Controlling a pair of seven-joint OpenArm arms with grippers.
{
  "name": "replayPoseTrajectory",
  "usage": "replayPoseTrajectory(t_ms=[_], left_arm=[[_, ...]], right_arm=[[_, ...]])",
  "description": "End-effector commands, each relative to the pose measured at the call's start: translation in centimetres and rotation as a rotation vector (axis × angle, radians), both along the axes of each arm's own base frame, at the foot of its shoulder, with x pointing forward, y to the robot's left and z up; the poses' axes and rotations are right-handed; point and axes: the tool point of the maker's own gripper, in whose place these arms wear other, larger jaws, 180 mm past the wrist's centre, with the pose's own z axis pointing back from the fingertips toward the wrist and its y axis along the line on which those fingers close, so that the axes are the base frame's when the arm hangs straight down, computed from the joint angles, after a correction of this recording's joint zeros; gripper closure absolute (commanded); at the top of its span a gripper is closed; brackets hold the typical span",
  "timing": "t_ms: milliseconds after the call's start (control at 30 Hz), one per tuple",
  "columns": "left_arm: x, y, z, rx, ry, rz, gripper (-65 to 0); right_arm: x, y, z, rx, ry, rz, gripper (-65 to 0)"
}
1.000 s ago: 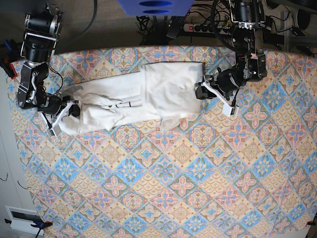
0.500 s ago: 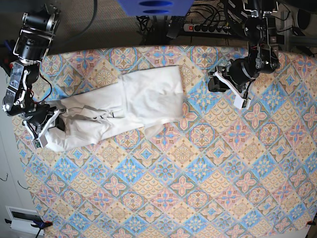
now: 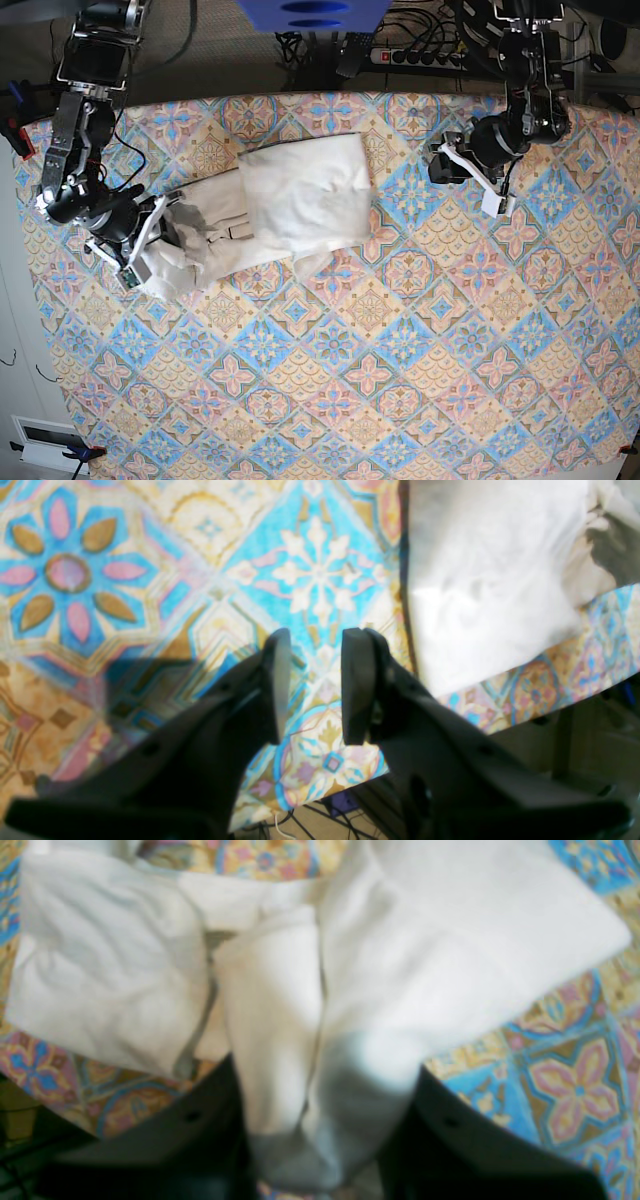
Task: Fold the T-shirt properly
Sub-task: 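Lift the hem end with the right gripper and fold it over the collar fold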
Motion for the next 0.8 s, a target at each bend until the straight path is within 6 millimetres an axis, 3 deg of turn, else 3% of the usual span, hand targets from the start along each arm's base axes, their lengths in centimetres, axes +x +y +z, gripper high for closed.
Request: replayPoseTrajectory(t_ms=[0,267,500,767], left_arm=[[0.8,0.0,1.0,-0.006,-0.042,-0.005,-16.4],[0.7,0.0,0.9,-0.007,-0.039,-0.004,-16.4],[0.7,0.0,0.9,-0.007,-0.038,-0.004,-16.4],[0.8,0.0,0.9,-0.007,-0.042,-0.003,-16.4]], right_arm=[[1.2,0.9,1.9,0.019,-0.071,0.024,0.0],[0.9,7.9,2.9,0.111,-0.108,0.137,-0.1],[0.4,12.8,3.0,0.180,-0.103,0.220,-0.2],[-2.3,17.8,-0.9,0.239,0.045,0.330,-0.2]])
